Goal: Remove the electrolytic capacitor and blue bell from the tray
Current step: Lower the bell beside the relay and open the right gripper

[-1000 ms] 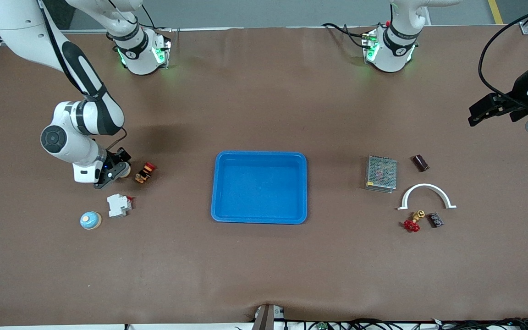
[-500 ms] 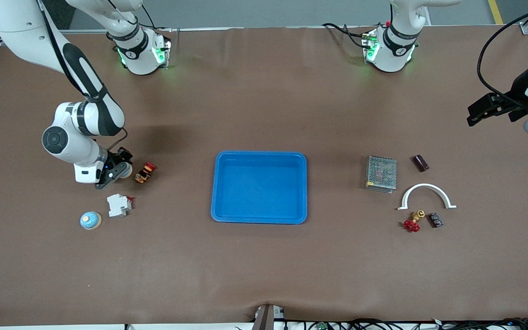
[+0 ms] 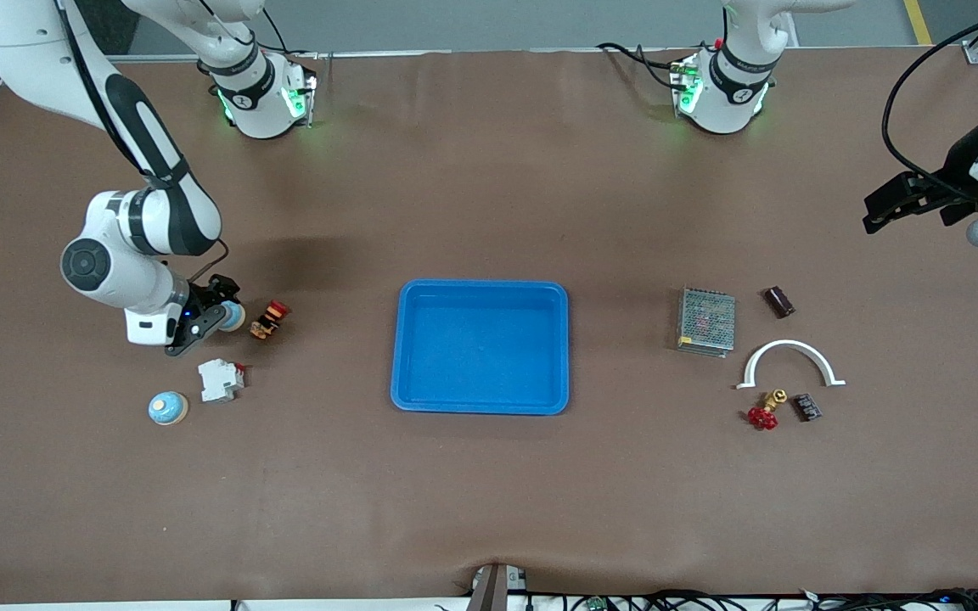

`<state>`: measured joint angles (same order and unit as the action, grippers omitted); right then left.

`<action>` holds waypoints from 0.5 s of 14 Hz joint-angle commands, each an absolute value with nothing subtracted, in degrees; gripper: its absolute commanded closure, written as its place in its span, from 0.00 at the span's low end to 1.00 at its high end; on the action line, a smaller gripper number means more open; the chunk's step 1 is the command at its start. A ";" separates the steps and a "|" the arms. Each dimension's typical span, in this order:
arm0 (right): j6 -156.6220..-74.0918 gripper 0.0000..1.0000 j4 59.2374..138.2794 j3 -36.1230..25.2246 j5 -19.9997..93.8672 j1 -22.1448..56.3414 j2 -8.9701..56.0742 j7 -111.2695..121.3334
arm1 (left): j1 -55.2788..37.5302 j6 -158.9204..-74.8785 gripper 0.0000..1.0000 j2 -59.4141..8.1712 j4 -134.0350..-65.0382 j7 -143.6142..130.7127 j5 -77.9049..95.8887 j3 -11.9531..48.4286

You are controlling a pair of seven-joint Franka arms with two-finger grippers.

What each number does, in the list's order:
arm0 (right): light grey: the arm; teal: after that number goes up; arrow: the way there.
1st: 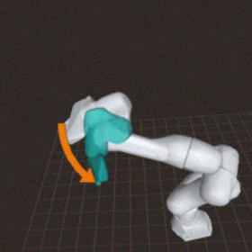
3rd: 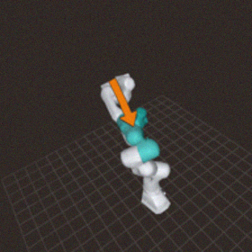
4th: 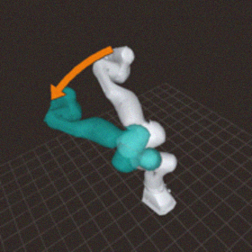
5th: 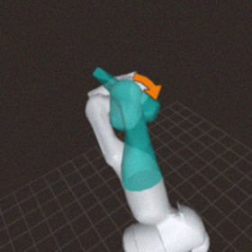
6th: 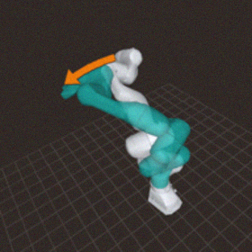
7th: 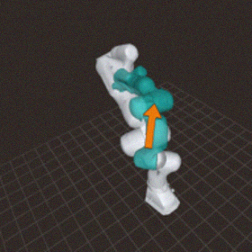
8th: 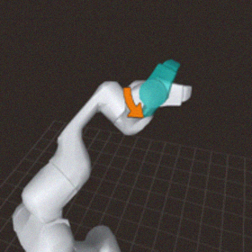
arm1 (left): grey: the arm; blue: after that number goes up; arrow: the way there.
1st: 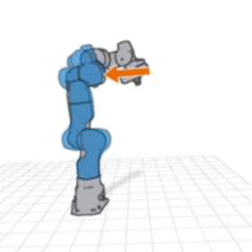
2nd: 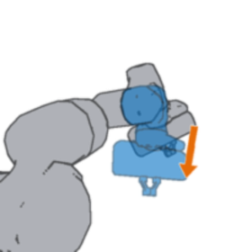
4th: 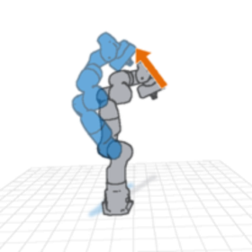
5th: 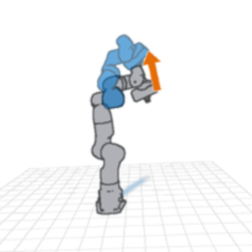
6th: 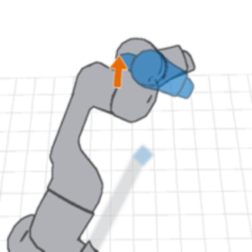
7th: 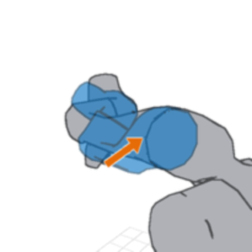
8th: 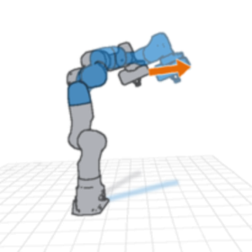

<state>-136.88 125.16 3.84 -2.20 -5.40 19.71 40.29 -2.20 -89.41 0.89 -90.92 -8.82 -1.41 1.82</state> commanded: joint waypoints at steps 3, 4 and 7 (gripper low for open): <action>-121.84 0.00 114.28 4.13 -1.41 0.25 17.32 26.14 | -1.76 -89.74 0.00 1.41 -91.05 -7.91 -0.88 1.93; -118.16 0.00 112.34 4.13 -1.41 2.18 16.27 21.41 | -1.76 -89.74 0.00 1.49 -91.05 -7.91 -0.88 1.93; -109.37 0.00 106.19 4.04 -2.37 11.31 13.46 2.70 | -1.84 -89.65 0.00 1.58 -91.14 -8.52 -0.88 1.93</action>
